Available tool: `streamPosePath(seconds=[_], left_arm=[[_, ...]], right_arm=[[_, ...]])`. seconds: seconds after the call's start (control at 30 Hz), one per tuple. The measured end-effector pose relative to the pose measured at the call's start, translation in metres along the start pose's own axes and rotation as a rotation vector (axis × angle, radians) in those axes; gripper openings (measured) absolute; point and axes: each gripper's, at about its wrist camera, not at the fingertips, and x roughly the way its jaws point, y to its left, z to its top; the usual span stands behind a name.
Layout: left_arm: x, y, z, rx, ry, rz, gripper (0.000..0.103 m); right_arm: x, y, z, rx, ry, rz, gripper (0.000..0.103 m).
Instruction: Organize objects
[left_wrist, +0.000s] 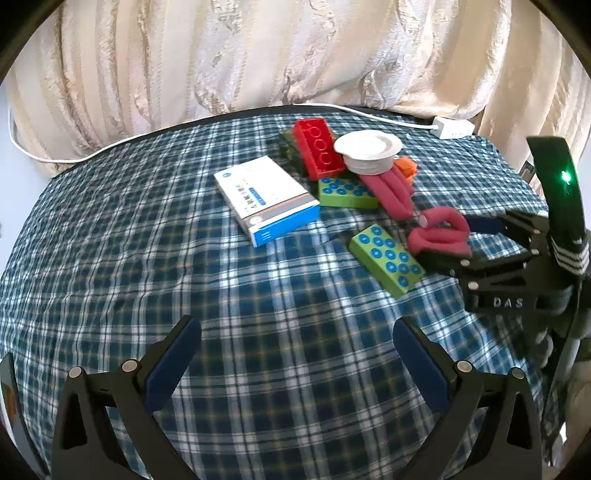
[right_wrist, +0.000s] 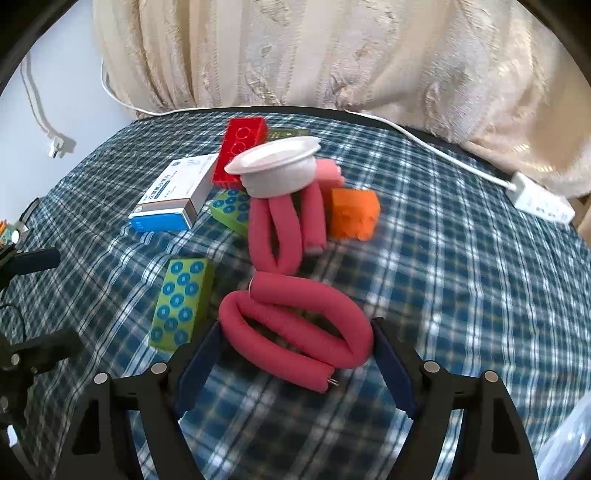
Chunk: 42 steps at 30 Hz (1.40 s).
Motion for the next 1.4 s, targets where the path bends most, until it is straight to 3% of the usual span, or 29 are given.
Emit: streamPosePath(seconds=[0.33, 0.73, 1.1, 1.2, 1.27, 1.4], left_arm=[[0.008, -0.028, 0.021, 0.054, -0.006, -0.031, 0.103], [0.036, -0.048, 0.044, 0.023, 0.013, 0.005, 0.103], [0.060, -0.053, 0.050, -0.013, 0.062, 0.033, 0.064], [0.060, -0.056, 0.052, -0.009, 0.053, 0.031, 0.054], [0.060, -0.059, 0.053, -0.006, 0.049, 0.018, 0.041], [0.057, -0.064, 0.051, 0.003, 0.039, 0.012, 0.031]], right_arm=[[-0.042, -0.028, -0.033, 0.188, -0.070, -0.013, 0.083], [-0.064, -0.035, -0.054, 0.263, -0.141, -0.043, 0.083], [-0.075, -0.036, -0.066, 0.278, -0.184, -0.042, 0.083], [-0.078, -0.038, -0.069, 0.290, -0.192, -0.037, 0.083], [-0.081, -0.040, -0.070, 0.301, -0.201, -0.034, 0.083], [-0.088, -0.041, -0.072, 0.316, -0.223, -0.025, 0.083]])
